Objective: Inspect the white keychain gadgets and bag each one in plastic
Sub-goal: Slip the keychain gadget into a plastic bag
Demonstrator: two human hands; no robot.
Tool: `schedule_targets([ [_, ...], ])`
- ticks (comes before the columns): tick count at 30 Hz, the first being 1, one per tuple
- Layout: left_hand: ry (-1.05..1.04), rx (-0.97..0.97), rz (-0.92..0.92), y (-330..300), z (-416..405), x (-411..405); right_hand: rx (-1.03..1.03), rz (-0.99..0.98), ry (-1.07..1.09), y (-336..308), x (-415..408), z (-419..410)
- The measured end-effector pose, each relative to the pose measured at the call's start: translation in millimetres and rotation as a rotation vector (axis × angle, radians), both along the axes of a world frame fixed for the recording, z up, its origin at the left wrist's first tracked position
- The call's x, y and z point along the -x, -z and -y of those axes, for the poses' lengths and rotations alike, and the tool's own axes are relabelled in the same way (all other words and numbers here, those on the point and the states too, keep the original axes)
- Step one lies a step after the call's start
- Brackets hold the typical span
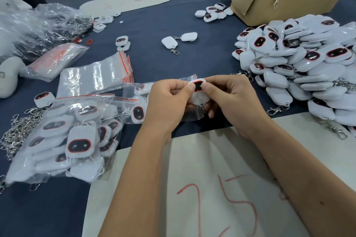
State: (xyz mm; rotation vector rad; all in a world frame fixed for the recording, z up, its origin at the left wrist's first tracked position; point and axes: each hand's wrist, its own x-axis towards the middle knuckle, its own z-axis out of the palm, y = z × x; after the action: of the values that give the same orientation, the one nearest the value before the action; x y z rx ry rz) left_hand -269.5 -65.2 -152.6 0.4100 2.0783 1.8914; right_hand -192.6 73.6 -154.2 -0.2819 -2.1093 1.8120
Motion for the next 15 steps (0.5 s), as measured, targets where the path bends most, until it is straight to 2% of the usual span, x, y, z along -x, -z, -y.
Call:
schedule_targets([
  [15, 0.044, -0.074, 0.012, -3.0, 1.8, -1.7, 0.013, -0.027, 0.047, 0.8, 0.6, 0.4],
])
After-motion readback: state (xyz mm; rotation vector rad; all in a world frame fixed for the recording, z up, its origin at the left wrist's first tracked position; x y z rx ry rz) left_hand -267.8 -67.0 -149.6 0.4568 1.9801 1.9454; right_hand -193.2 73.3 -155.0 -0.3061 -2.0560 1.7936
